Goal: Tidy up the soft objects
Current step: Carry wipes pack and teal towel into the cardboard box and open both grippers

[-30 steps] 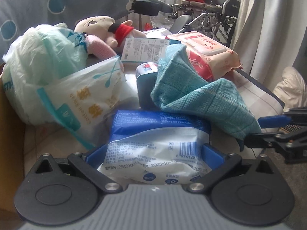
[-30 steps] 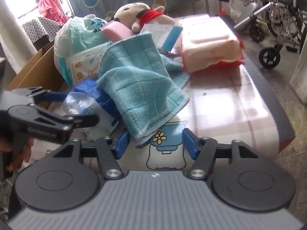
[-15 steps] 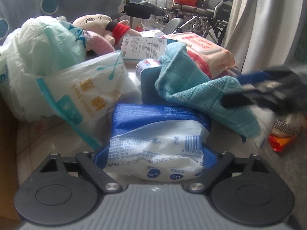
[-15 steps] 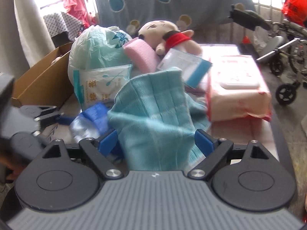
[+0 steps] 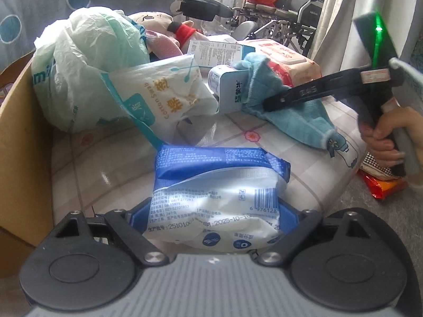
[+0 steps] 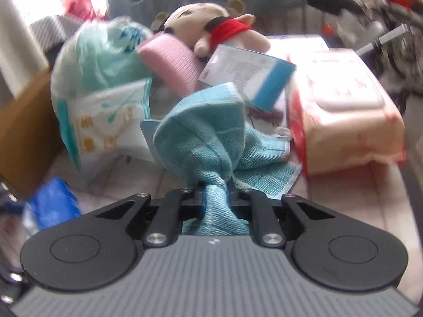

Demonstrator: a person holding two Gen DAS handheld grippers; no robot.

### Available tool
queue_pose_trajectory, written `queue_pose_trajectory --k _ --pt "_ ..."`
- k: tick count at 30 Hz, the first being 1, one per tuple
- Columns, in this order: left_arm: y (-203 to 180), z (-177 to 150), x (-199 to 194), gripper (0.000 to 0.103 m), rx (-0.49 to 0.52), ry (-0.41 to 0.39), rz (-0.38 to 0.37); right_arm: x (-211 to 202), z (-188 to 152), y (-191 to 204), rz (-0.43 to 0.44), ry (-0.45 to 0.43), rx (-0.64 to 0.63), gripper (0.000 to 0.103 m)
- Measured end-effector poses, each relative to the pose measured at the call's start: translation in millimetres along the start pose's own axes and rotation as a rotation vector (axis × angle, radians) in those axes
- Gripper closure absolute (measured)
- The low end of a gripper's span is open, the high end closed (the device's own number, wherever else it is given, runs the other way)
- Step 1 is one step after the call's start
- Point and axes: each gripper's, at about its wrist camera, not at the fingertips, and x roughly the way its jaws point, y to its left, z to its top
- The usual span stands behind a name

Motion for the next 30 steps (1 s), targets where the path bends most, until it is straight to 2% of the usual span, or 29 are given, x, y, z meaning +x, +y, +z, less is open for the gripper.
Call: queue_pose_trajectory --k 5,8,11,15,18,21,23,27,28,30 --pt "0.8 -3.2 -12.3 0.011 -0.006 -0.015 -0.007 -40.5 -8.5 -18.1 0.102 -0.033 0.109 0.092" --pt "-0.7 -1.7 -36.4 0.011 0.007 -0.063 -0.005 -76.3 -6.4 -21.6 0.166 -0.074 0.174 0.092" --pt "2.2 2.5 -71.4 0.011 -0.018 -0.129 -0.028 -100.9 3.0 -12.8 0.287 -0.085 0.198 0.091" --pt "15.4 8.7 -124.7 0.011 -0.051 -0.228 -0.008 -110.3 23.5 25.1 0.414 -0.096 0.162 0.091" --pt "35.9 16.2 -160.5 0.011 -0.063 -0.276 0.057 -108.1 45.3 64.0 0.497 -0.108 0.116 0.091" --pt "73.3 23.2 -184.4 0.011 -0.093 -0.289 0.15 -94.1 75.5 103.2 0.579 -0.107 0.103 0.091" --pt "109.0 30.9 -185.4 0.011 -0.114 -0.26 0.226 -81.0 97.4 132.8 0.602 -0.117 0.067 0.09" --pt "201.6 57.3 -143.9 0.011 -0.175 -0.077 0.343 -37.6 140.4 189.7 0.647 -0.057 0.041 0.09" --pt "221.9 63.1 -129.7 0.011 -0.174 -0.035 0.381 -27.2 149.4 204.1 0.645 -0.043 0.024 0.09" --pt "250.5 73.1 -100.1 0.011 -0.1 0.055 0.485 -7.8 162.7 226.5 0.631 -0.036 0.014 0.089"
